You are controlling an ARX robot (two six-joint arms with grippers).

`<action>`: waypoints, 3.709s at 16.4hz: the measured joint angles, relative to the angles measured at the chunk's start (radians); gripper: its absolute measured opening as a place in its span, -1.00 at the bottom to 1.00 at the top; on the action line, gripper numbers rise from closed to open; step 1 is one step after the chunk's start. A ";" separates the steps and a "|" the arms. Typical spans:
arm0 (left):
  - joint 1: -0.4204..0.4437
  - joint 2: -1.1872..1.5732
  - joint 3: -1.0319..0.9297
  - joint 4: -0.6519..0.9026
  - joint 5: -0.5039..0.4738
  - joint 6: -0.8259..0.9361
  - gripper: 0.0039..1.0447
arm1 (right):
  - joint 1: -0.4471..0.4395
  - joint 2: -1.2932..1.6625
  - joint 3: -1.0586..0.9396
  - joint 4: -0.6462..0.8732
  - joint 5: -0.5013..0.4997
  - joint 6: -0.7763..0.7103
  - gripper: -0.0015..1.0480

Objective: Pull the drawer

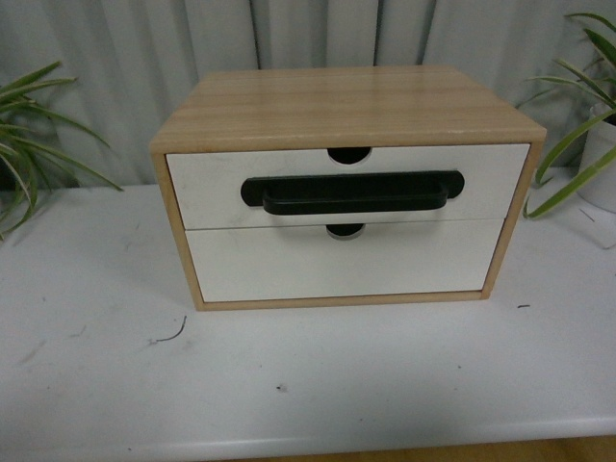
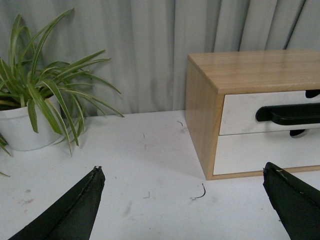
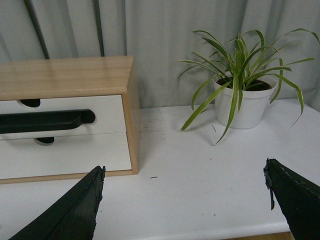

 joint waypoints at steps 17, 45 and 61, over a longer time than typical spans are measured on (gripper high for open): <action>-0.266 0.910 0.430 -0.061 0.618 0.678 0.88 | 0.013 0.893 0.538 -0.145 -0.339 -0.428 0.88; -0.338 1.852 1.241 -0.304 0.427 1.124 0.88 | 0.184 1.758 1.234 -0.431 -0.496 -0.983 0.88; -0.311 1.903 1.287 -0.368 0.383 1.213 0.88 | 0.223 1.954 1.407 -0.469 -0.505 -0.969 0.88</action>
